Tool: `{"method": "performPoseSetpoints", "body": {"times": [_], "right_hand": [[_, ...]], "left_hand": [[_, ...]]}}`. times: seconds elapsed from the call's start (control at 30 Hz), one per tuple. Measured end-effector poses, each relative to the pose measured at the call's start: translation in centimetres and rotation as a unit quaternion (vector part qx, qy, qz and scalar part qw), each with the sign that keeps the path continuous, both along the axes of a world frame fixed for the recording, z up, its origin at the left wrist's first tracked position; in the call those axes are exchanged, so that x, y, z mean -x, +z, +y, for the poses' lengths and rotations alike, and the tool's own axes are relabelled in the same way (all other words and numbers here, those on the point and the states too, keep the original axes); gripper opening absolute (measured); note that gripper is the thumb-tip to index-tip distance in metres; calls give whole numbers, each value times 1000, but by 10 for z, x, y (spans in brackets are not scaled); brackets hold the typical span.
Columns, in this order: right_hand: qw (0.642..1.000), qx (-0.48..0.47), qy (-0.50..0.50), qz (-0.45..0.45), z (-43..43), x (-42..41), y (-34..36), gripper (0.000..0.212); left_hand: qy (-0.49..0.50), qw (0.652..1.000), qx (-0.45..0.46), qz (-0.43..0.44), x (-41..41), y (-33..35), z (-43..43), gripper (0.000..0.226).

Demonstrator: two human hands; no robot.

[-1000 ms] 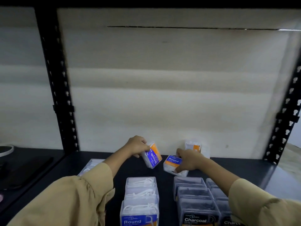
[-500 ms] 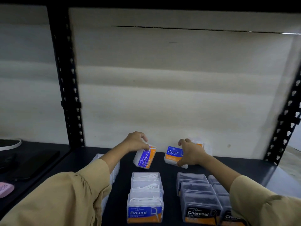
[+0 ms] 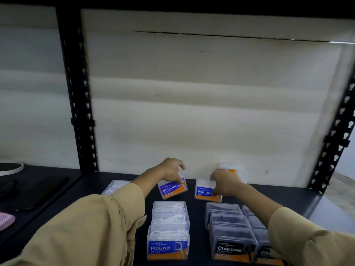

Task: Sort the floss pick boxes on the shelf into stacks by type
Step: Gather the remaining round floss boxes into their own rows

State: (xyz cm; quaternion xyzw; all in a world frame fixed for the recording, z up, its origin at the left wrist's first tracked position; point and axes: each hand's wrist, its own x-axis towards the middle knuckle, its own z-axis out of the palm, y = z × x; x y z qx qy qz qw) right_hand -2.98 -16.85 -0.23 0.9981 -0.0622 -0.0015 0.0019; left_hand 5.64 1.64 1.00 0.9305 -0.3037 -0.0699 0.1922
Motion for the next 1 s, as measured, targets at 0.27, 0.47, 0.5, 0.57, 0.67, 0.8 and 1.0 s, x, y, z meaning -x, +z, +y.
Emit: {"method": "performPoseSetpoints", "body": {"times": [0.27,0.47,0.5,0.57,0.67,0.8,1.0], "right_hand": [[998,-59,2,-2,-10,3,2,55],[995,-103,0,6,-10,3,3,48],[994,-108,4,10,-8,3,4,48],[993,-115,15,18,-3,4,7,46],[990,-135,33,28,7,4,9,45],[982,-174,56,46,23,-1,9,44],[971,-207,94,72,46,-14,9,40]], "left_hand": [[-17,999,-31,25,1,-1,10,62],[-21,997,-71,18,-5,2,29,49],[-20,997,-69,14,-7,1,32,47],[-15,998,-67,3,-11,0,36,46],[-4,998,-61,-3,-18,-2,42,47],[11,997,-71,-11,-32,0,55,46],[30,993,-111,-14,-55,6,80,45]]}}
